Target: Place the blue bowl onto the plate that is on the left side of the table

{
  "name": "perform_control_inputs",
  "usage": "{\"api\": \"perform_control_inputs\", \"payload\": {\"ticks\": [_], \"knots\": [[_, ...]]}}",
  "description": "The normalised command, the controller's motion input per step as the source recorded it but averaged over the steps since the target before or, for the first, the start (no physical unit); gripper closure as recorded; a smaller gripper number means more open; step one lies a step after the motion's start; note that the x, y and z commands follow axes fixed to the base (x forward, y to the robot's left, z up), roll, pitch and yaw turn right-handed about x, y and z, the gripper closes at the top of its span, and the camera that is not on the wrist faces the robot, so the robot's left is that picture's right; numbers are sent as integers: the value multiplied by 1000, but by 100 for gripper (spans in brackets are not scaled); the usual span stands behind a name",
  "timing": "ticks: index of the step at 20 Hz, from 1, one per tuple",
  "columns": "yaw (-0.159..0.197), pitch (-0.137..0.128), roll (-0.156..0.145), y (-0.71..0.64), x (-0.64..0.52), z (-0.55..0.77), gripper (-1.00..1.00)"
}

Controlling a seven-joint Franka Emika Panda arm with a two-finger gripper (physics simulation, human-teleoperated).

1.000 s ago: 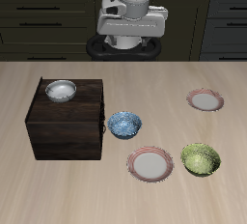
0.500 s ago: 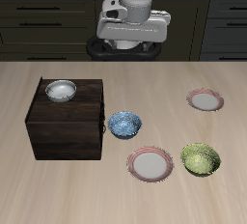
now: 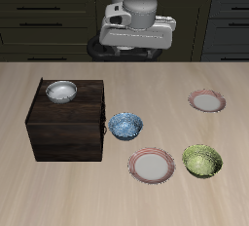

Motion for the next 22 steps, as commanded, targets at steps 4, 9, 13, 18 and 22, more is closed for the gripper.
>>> {"api": "perform_control_inputs", "payload": {"ticks": [4, 9, 13, 18, 22], "knots": [[-2, 9, 12, 118, 295, -53, -100], [-1, 10, -2, 105, 117, -51, -100], [0, 4, 2, 131, 166, -52, -100], [-1, -14, -7, 80, 172, 2, -100], [-8, 8, -12, 19, 170, -38, -100]]}}
